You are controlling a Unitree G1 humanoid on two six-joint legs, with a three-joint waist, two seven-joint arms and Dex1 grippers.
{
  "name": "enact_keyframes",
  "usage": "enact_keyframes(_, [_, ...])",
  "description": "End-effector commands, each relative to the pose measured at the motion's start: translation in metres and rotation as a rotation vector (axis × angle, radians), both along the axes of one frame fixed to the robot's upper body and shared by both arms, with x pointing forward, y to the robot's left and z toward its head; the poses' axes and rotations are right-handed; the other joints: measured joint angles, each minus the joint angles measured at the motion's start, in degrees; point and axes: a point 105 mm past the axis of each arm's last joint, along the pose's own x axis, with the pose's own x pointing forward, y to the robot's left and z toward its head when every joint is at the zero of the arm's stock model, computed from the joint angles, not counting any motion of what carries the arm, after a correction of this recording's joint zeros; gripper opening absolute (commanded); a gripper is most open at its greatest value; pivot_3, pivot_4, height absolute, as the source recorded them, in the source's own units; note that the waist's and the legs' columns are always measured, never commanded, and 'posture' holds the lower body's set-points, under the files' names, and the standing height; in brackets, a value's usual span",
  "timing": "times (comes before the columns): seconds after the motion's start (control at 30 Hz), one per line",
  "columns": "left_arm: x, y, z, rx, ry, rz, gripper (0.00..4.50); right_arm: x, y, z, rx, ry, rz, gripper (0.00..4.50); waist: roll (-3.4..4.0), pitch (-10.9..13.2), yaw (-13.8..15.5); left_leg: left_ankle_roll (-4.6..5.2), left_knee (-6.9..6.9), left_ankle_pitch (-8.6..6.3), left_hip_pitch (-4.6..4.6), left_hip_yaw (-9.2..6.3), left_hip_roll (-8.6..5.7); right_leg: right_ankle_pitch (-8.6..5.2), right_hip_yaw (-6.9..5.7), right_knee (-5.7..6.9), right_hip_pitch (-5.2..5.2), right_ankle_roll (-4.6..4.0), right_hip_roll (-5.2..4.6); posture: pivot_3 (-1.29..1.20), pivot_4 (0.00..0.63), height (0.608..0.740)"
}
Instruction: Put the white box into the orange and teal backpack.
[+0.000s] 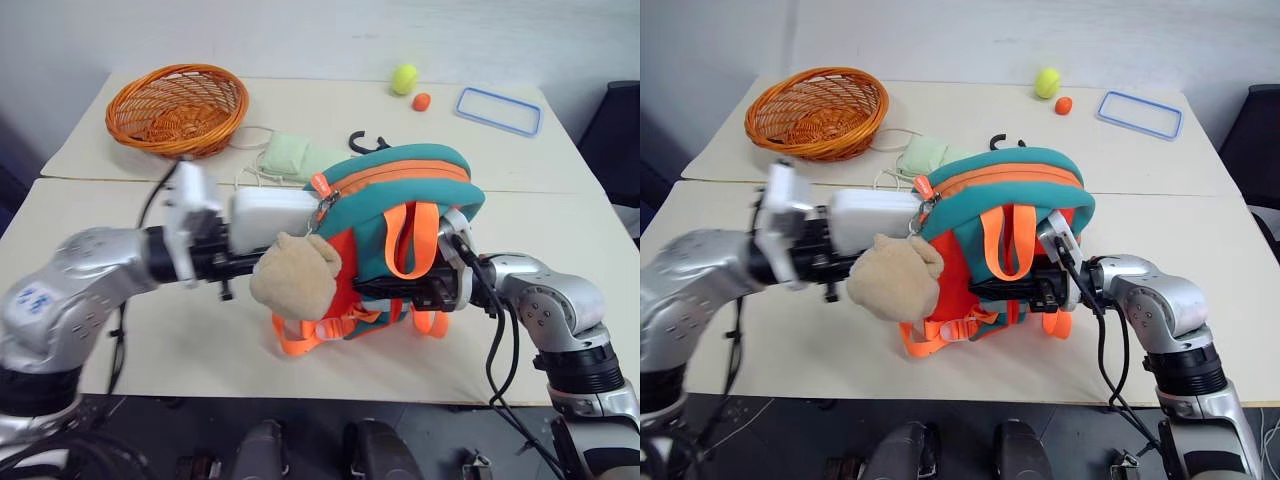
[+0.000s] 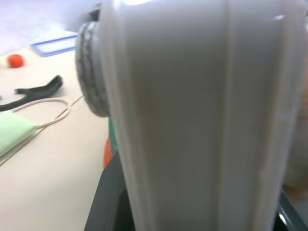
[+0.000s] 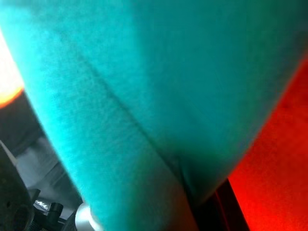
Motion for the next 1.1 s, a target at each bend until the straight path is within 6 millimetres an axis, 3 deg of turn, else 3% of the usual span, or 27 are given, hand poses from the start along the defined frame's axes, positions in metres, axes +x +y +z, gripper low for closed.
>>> enact_keyframes(0.03, [0.013, -0.033, 0.001, 0.009, -0.018, -0.019, 1.34, -0.005, 0.006, 0.003, 0.007, -0.024, 0.022, 0.01, 0.0, 0.0, 0.0, 0.0, 0.05, 0.0, -0.08, 0.0, 0.0, 0.0, 0.0, 0.01, -0.04, 0.01, 0.01, 0.0, 0.15, 0.74])
enact_keyframes(0.1, [0.024, -0.045, 0.0, 0.012, -0.04, 0.01, 1.34, -0.006, 0.008, 0.004, 0.011, -0.027, 0.024, 0.01, 0.0, 0.0, 0.1, 0.03, 0.11, 0.02, -0.15, 0.0, -0.02, 0.03, 0.01, 0.03, -0.08, 0.05, -0.01, 0.0, 0.15, 0.74])
enact_keyframes(0.27, [0.021, -0.061, 0.001, -0.072, -0.026, -0.056, 1.34, -0.007, 0.011, 0.004, 0.02, -0.035, 0.014, 0.01, -0.01, 0.0, 0.0, 0.04, 0.21, 0.09, -0.15, -0.01, 0.0, 0.07, 0.01, 0.04, -0.06, 0.13, 0.0, 0.0, 0.15, 0.74])
enact_keyframes(0.4, [0.023, -0.051, 0.006, -0.118, -0.023, -0.016, 2.61, -0.008, 0.012, 0.004, 0.028, -0.035, 0.005, 0.0, -0.01, 0.0, 0.0, -0.01, 0.21, 0.15, -0.14, -0.06, 0.0, 0.07, 0.0, 0.04, -0.06, 0.13, -0.01, 0.0, 0.15, 0.74])
enact_keyframes(0.53, [0.006, -0.011, 0.011, -0.083, -0.073, -0.074, 3.61, -0.008, 0.012, 0.003, 0.027, -0.037, -0.017, 0.0, -0.01, 0.0, -0.7, -0.06, 0.1, 0.18, -0.13, -0.02, 0.04, 0.07, 0.02, 0.06, -0.1, 0.12, 0.03, 0.0, 0.15, 0.74])
enact_keyframes(0.6, [0.003, 0.027, 0.002, 0.036, -0.036, -0.068, 4.15, -0.004, 0.01, 0.004, 0.042, -0.039, -0.045, 0.0, -0.03, 0.0, -0.7, -0.22, 0.02, 0.27, -0.13, -0.03, 0.09, 0.06, 0.0, 0.06, -0.21, 0.12, 0.1, 0.0, 0.15, 0.74])
enact_keyframes(0.67, [-0.005, 0.053, 0.005, 0.062, 0.034, -0.084, 4.15, -0.002, 0.009, 0.005, 0.048, -0.039, -0.057, 0.0, -0.03, 0.0, -0.7, -0.29, -0.02, 0.32, -0.13, -0.02, 0.11, 0.05, 0.01, 0.05, -0.28, 0.09, 0.12, 0.0, 0.15, 0.74])
enact_keyframes(0.83, [-0.026, 0.081, 0.008, 0.118, 0.036, -0.111, 4.15, -0.002, 0.007, 0.003, 0.038, -0.043, -0.056, 0.0, -0.02, 0.0, 0.0, -0.21, -0.01, 0.35, -0.14, -0.03, 0.01, 0.03, 0.04, 0.08, -0.33, 0.05, -0.04, 0.0, 0.15, 0.74])
enact_keyframes(1.03, [-0.042, 0.059, 0.021, -0.036, -0.072, -0.147, 4.15, -0.002, 0.007, 0.0, 0.038, -0.03, -0.055, 0.0, -0.02, 0.0, -0.1, -0.12, -0.01, 0.32, -0.22, -0.06, -0.03, 0.03, 0.03, 0.09, -0.31, 0.06, -0.13, 0.0, 0.15, 0.74])
enact_keyframes(1.1, [-0.057, 0.045, 0.025, -0.088, -0.074, -0.193, 4.15, -0.002, 0.008, -0.002, 0.034, -0.027, -0.048, 0.0, -0.02, 0.0, -0.3, -0.12, -0.02, 0.32, -0.22, -0.07, -0.02, 0.03, 0.02, 0.21, -0.31, 0.06, -0.11, 0.0, 0.15, 0.74])
